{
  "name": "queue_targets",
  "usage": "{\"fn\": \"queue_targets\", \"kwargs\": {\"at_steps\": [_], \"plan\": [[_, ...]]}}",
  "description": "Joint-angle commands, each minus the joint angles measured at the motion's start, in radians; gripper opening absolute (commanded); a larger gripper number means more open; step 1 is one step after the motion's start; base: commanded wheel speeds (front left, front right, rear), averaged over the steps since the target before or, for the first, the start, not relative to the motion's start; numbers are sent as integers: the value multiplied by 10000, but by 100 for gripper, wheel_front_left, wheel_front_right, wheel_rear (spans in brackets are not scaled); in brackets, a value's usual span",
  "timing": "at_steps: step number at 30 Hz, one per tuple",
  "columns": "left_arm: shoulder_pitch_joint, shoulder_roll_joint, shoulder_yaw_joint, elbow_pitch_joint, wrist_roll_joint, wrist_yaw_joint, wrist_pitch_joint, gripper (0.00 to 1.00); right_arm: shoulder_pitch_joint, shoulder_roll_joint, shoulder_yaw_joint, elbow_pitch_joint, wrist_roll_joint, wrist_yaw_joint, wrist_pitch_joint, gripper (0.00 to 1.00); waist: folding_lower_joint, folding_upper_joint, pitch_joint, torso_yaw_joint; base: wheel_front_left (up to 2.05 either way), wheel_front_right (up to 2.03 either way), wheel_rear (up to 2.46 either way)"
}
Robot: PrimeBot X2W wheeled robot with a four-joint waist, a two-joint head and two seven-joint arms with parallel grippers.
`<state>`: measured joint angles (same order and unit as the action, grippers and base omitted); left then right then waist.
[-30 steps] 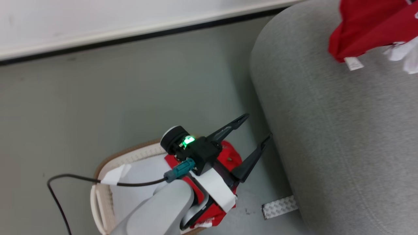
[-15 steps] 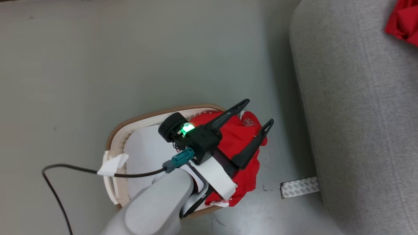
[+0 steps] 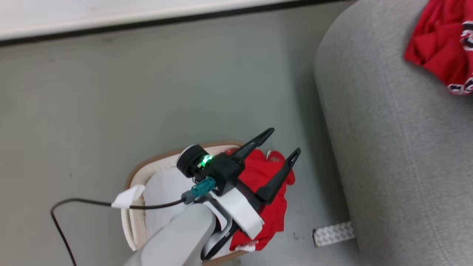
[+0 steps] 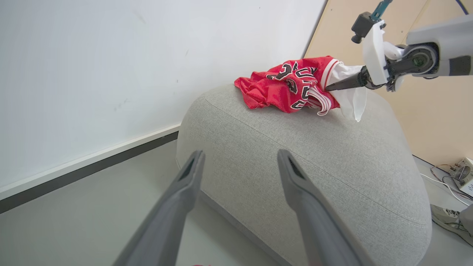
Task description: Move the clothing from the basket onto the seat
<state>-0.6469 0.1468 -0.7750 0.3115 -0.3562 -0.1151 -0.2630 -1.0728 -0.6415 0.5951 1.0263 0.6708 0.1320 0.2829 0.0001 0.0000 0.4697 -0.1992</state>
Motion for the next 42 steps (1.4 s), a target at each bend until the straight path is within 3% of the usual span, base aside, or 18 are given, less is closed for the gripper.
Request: {"fn": "queue_targets", "kwargs": {"at_steps": [1,8,11,20,25,29,33,42], "plan": [[252,-4,73,33,-130,-25,-20,100,289,-80,172,-14,107,-25,189,100,-1,0,-787,-215,0,0,0],[1324,-51,540,-47,-384,89,-22,100,868,-441,1186,-762,840,-25,1815,100,-1,0,-2619,-494,0,0,0],[1862,-54,859,-195,-506,199,-22,100,1030,-785,1531,-1514,1054,-25,1854,100,-1,0,-3277,-542,0,0,0],[3355,140,2501,-1046,-688,773,-17,100,1693,-1241,1342,-4087,1655,-24,-78,100,-1,0,-4581,-114,0,0,0],[3790,320,3578,-1528,-536,1081,-16,100,2437,-1082,338,-5098,1631,-24,-1780,100,-1,0,-4821,454,0,0,0],[4173,392,4360,-1710,-435,1290,-17,100,3550,-546,-949,-5566,1424,-24,-3357,100,-1,0,-4963,952,0,0,0],[4717,201,5069,-1872,-278,1508,-16,100,5107,425,-2086,-5915,1013,-24,-4584,100,-1,0,-5084,1341,0,0,0],[5562,-361,6101,-1772,753,1237,-18,100,8425,2792,-3790,-7164,-499,-24,-5457,100,-1,0,-5073,1788,0,0,0]]}}
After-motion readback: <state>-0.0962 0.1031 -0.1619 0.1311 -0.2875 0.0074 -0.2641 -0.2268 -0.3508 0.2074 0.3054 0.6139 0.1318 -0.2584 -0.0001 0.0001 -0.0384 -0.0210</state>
